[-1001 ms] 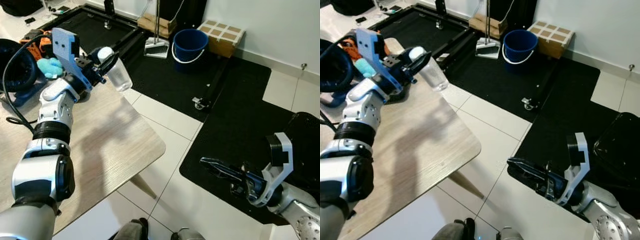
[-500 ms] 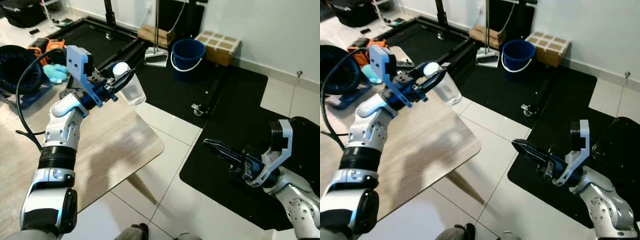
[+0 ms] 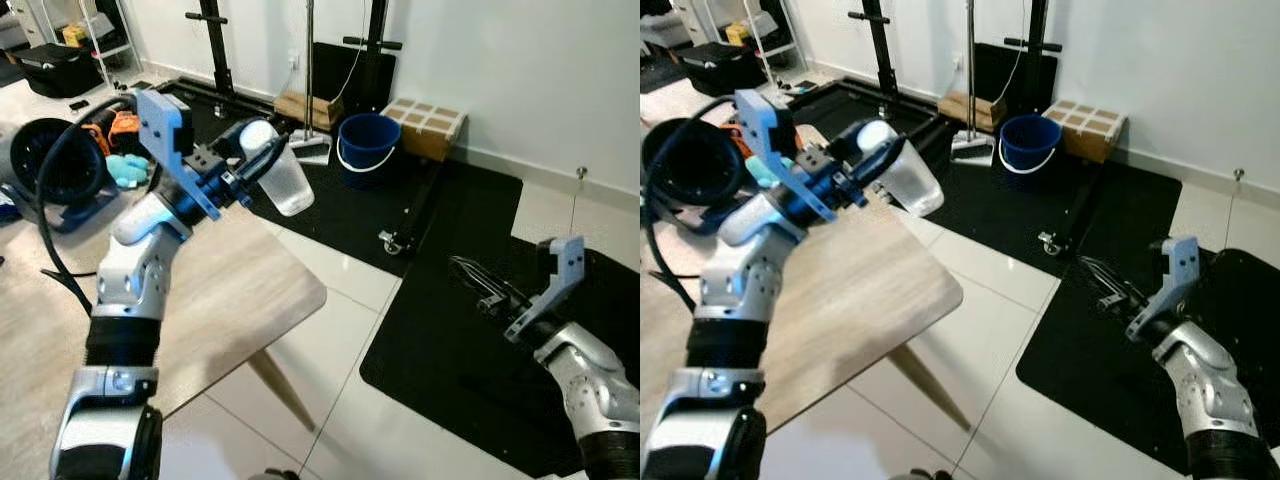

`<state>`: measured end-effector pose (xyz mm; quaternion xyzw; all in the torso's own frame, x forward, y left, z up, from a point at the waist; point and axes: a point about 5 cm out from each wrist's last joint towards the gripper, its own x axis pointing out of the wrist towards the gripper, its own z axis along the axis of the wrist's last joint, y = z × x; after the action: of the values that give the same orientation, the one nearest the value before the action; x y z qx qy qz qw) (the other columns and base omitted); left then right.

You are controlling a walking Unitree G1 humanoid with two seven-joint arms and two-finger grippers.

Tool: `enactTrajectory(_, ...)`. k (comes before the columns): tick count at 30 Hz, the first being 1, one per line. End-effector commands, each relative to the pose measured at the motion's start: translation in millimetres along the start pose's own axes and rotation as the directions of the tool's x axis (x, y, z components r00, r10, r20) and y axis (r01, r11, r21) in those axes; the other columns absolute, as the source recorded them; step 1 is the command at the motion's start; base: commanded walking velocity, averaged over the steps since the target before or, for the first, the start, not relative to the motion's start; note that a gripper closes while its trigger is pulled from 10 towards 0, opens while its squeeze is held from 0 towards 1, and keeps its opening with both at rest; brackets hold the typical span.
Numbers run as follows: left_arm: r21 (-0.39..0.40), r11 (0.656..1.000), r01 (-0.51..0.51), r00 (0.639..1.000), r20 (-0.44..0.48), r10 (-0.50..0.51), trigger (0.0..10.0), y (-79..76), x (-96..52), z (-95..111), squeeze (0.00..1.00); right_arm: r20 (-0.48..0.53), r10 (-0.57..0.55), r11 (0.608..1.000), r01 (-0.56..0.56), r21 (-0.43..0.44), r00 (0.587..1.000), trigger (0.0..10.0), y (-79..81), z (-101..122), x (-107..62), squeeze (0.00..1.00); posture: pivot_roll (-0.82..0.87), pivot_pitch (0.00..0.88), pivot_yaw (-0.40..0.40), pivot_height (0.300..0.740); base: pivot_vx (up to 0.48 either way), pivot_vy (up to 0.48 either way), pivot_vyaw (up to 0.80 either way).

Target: Restocking fridge

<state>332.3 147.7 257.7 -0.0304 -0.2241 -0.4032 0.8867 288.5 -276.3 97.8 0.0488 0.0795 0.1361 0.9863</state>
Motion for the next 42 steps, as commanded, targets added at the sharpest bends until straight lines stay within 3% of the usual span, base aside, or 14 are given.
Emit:
enactTrajectory(1,0.003,1.0,0.013,1.0,0.026,-0.013,10.0,-5.9,2.5,5,0.0,-0.034,-0.054,0.999,0.053,-0.01,0.998,10.0,-4.9,-10,-1.8,0.0,-0.06,0.026,0.026,0.74,0.0,0.0,0.0)
enactTrajectory(4,-0.038,0.999,0.016,1.0,0.023,-0.015,10.0,-13.9,2.5,1,0.0,-0.166,-0.221,0.975,0.22,-0.022,0.961,10.0,-20.2,-40,-10.0,0.0,-0.06,0.026,0.026,0.74,0.0,0.0,0.0)
enactTrajectory(9,-0.048,0.999,0.024,1.0,0.013,-0.023,10.0,-17.0,3.3,-3,0.0,-0.228,-0.311,0.949,0.314,-0.026,0.923,10.0,-27.9,-57,-19.5,0.0,-0.06,0.026,0.026,0.74,0.0,0.0,0.0)
enactTrajectory(11,-0.059,0.998,0.028,1.0,0.008,-0.028,10.0,-19.5,4.3,-6,0.0,-0.321,-0.404,0.912,0.407,-0.062,0.857,10.0,-35.5,-76,-31.6,0.0,-0.06,0.026,0.026,0.74,0.0,0.0,-0.22)
enactTrajectory(12,-0.059,0.998,0.028,1.0,0.008,-0.028,10.0,-19.5,4.3,-6,0.0,-0.321,-0.404,0.912,0.407,-0.062,0.857,10.0,-35.5,-76,-31.6,0.0,-0.06,0.026,0.026,0.74,0.0,0.0,-0.43)
enactTrajectory(14,-0.074,0.997,0.038,0.999,0.006,-0.038,10.0,-23.9,6.2,-9,0.0,-0.383,-0.458,0.883,0.462,-0.087,0.802,10.0,-37.8,-94,-45.0,0.0,-0.06,0.029,0.025,0.74,0.0,0.0,-0.8)
enactTrajectory(15,-0.074,0.997,0.038,0.999,0.006,-0.038,10.0,-23.9,6.2,-9,0.0,-0.383,-0.458,0.883,0.462,-0.087,0.802,10.0,-37.8,-94,-45.0,0.0,-0.06,0.029,0.025,0.74,0.0,0.0,-0.8)
enactTrajectory(16,-0.092,0.994,0.052,0.999,-0.001,-0.053,10.0,-30.4,8.1,-13,0.0,-0.436,-0.479,0.867,0.488,-0.098,0.762,10.0,-35.2,-111,-56.7,0.0,-0.06,0.029,0.022,0.74,0.0,0.0,-0.8)
enactTrajectory(23,-0.121,0.99,0.07,0.997,-0.015,-0.073,10.0,-39.4,8.4,-20,0.0,-0.532,-0.481,0.856,0.504,-0.113,0.697,10.0,-24.6,-140,-75.0,0.0,-0.06,0.022,0.02,0.74,0.0,0.0,-0.8)
enactTrajectory(26,-0.142,0.986,0.087,0.995,-0.03,-0.092,10.0,-45.9,8.0,-27,0.0,-0.616,-0.483,0.844,0.518,-0.139,0.623,10.0,-12.4,-165,-95.0,0.0,-0.06,0.015,0.018,0.74,0.0,0.0,-0.8)
enactTrajectory(29,-0.149,0.985,0.092,0.995,-0.034,-0.098,10.0,-47.9,7.7,-29,0.0,-0.644,-0.488,0.834,0.533,-0.144,0.589,10.0,-7.7,-175,-103.5,0.0,-0.06,0.015,0.018,0.74,0.0,0.0,-0.8)
enactTrajectory(35,-0.153,0.983,0.098,0.993,-0.054,-0.107,10.0,-51.3,7.1,-35,0.0,-0.694,-0.479,0.828,0.539,-0.154,0.538,10.0,3.0,-191,-118.4,0.0,-0.06,0.015,0.018,0.74,0.0,0.0,-0.27)
enactTrajectory(42,-0.159,0.982,0.098,0.989,-0.096,-0.114,10.0,-57.0,4.8,-47,0.0,-0.723,-0.468,0.831,0.53,-0.166,0.508,10.0,11.8,-201,-126.8,0.0,-0.06,0.011,0.025,0.74,0.0,0.0,-0.46)
